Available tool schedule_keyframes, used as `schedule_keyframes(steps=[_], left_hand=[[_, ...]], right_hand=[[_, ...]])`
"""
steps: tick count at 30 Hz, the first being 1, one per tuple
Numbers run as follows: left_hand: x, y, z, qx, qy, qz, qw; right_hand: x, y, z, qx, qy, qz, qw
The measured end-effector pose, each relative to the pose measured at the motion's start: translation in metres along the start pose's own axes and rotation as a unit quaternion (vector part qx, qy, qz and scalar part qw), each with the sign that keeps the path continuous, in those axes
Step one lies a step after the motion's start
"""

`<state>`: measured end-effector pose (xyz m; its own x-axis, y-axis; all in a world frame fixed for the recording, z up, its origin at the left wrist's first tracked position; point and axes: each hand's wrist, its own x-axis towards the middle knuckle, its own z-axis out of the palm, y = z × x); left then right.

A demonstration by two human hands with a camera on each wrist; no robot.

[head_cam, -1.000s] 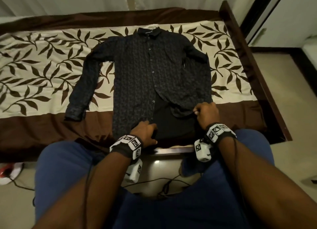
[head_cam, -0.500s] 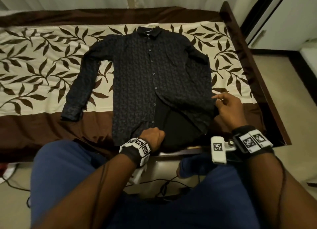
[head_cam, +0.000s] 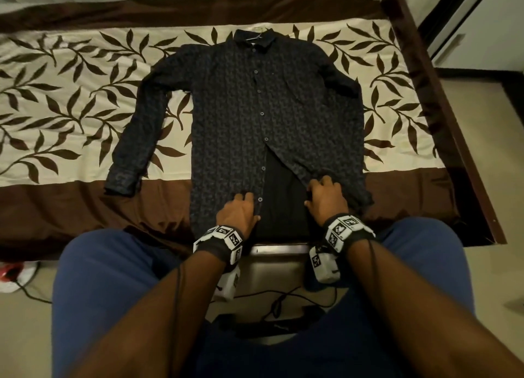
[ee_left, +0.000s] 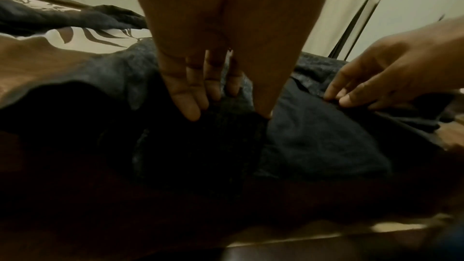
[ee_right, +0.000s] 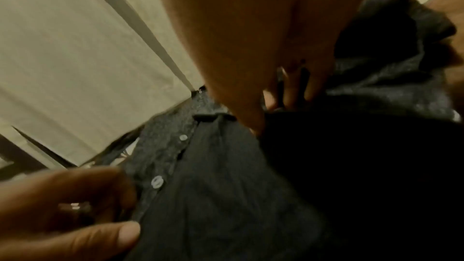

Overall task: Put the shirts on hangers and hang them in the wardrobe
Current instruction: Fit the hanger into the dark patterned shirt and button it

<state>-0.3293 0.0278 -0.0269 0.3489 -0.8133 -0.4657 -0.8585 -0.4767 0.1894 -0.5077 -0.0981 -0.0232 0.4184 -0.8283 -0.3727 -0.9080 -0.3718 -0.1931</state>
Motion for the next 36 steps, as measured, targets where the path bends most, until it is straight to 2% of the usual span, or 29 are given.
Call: schedule_keyframes(steps=[3,6,8,11,13,15,17,20,22,25,28,32,34,36], left_hand=[[-0.001,-0.003,-0.005,-0.018,0.001,0.01,1.0],[-0.004,-0.005,-0.013,-0.045,0.021,-0.008,0.999],[-0.007,-0.004,-0.017,-0.05,0.031,0.006,0.998],[-0.007,-0.001,-0.02,-0.055,-0.002,0.038,0.998],[-0.002,0.001,-0.023,-0.057,-0.021,0.047,0.997],[0.004,0.004,-0.028,-0.069,-0.01,0.043,0.997],[0.014,0.008,-0.032,-0.105,0.022,0.034,0.994],[0.035,0.017,-0.037,-0.182,0.061,0.031,0.981],[0.05,0.024,-0.038,-0.212,0.074,0.033,0.974],[0.07,0.032,-0.035,-0.202,0.08,0.028,0.976],[0.086,0.035,-0.03,-0.207,0.087,-0.009,0.974],[0.095,0.032,-0.028,-0.22,0.088,-0.02,0.971],[0.096,0.03,-0.026,-0.216,0.098,-0.019,0.971],[0.095,0.029,-0.025,-0.229,0.118,-0.024,0.966]], right_hand=[[0.002,0.002,-0.006,0.048,0.043,0.005,0.998],[0.003,0.012,-0.02,0.105,0.036,0.05,0.993],[0.001,0.013,-0.029,0.163,0.036,0.06,0.984],[-0.001,0.007,-0.042,0.285,-0.03,0.003,0.958],[0.001,0.003,-0.048,0.259,-0.106,-0.024,0.96],[0.008,0.0,-0.045,0.169,-0.131,-0.026,0.977],[0.016,-0.006,-0.041,0.128,-0.09,-0.022,0.987],[0.027,-0.026,-0.032,0.195,-0.003,-0.062,0.979],[0.037,-0.04,-0.024,0.217,0.029,-0.085,0.972],[0.053,-0.055,-0.01,0.192,0.049,-0.09,0.976],[0.065,-0.06,-0.001,0.162,0.072,-0.052,0.983],[0.074,-0.061,-0.001,0.125,0.063,-0.032,0.99],[0.077,-0.057,-0.002,0.187,0.065,-0.01,0.98],[0.079,-0.049,-0.001,0.285,0.076,0.003,0.955]])
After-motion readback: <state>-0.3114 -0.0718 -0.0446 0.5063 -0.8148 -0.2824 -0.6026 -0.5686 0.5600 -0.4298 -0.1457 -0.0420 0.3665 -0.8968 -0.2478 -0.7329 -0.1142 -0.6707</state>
